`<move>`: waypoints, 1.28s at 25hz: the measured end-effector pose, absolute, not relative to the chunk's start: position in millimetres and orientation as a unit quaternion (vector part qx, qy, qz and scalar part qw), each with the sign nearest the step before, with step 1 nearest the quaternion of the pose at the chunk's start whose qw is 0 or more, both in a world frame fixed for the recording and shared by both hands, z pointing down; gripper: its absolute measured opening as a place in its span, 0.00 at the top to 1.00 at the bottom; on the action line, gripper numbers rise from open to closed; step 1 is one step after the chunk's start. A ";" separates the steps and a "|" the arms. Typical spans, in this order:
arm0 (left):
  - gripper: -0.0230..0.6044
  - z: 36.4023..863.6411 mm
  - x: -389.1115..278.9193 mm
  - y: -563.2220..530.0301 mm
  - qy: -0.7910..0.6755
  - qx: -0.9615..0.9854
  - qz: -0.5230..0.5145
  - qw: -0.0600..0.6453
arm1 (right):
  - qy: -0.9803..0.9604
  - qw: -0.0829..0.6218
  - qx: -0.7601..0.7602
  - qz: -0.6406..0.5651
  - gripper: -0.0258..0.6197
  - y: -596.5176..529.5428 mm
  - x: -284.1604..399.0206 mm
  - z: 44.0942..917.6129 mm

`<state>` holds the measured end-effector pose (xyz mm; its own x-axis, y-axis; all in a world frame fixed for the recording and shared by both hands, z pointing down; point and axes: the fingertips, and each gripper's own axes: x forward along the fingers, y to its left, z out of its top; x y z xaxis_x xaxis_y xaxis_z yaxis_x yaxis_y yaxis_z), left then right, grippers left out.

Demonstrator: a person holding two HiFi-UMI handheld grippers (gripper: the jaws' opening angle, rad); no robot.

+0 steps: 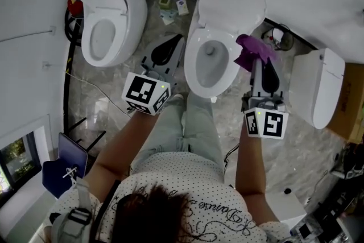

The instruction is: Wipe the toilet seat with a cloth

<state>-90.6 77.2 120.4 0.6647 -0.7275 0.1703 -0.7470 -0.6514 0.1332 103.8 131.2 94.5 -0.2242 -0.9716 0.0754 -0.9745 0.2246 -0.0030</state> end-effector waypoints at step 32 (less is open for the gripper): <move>0.96 333.7 -75.1 -73.7 -0.434 0.879 0.081 0.181 | -0.809 0.136 0.536 0.197 0.87 -34.1 72.9 406.2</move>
<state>-75.1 -73.7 333.7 0.6100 -0.7338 0.2991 -0.7923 -0.5577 0.2474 72.9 -34.1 406.2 -0.3880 -0.8145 0.4314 -0.9216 0.3468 -0.1741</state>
